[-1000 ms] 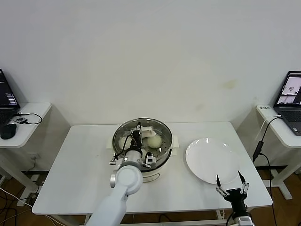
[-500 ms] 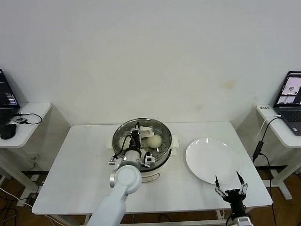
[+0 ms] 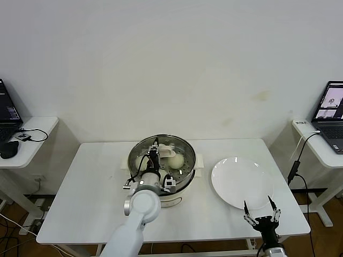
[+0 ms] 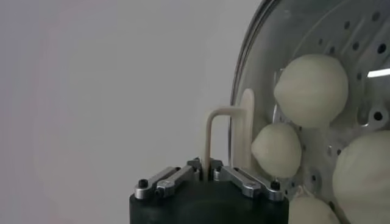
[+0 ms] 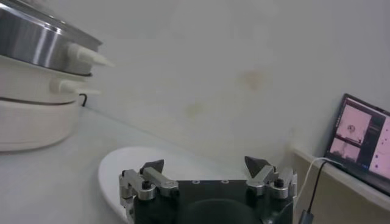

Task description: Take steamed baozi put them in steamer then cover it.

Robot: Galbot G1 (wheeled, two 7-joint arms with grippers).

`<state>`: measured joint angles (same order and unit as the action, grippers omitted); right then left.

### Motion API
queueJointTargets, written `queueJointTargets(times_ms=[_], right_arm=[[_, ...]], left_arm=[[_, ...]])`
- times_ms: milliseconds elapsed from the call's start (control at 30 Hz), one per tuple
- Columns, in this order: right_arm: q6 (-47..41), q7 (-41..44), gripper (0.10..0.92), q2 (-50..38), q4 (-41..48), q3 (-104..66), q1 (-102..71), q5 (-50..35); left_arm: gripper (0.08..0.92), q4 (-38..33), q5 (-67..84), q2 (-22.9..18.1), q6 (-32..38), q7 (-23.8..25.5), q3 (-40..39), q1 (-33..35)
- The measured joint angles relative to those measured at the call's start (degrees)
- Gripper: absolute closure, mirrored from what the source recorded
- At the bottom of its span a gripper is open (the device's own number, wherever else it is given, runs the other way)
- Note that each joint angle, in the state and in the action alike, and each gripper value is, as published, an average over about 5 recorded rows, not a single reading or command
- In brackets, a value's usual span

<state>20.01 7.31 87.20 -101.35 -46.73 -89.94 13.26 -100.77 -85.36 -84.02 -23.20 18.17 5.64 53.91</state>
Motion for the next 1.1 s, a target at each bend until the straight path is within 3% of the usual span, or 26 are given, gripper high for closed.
queueJointTargets(times_ms=[500, 700, 1100], right_arm=[[-0.2, 0.0, 0.203, -0.2, 0.5, 0.5, 0.0, -0.2], [-0.4, 0.0, 0.203, -0.9, 1.0, 0.8, -0.2, -1.8], [-1.7, 1.2, 0.203, -4.1, -1.0, 3.1, -3.0, -7.5]], left_arm=[[0.216, -10.9, 6.0, 3.7, 0.7, -2.0, 1.5, 7.9], [0.178, -19.4, 18.0, 7.1, 2.0, -6.3, 4.9, 16.1], [0.177, -28.5, 62.0, 11.1, 12.8, -22.8, 18.5, 36.1]])
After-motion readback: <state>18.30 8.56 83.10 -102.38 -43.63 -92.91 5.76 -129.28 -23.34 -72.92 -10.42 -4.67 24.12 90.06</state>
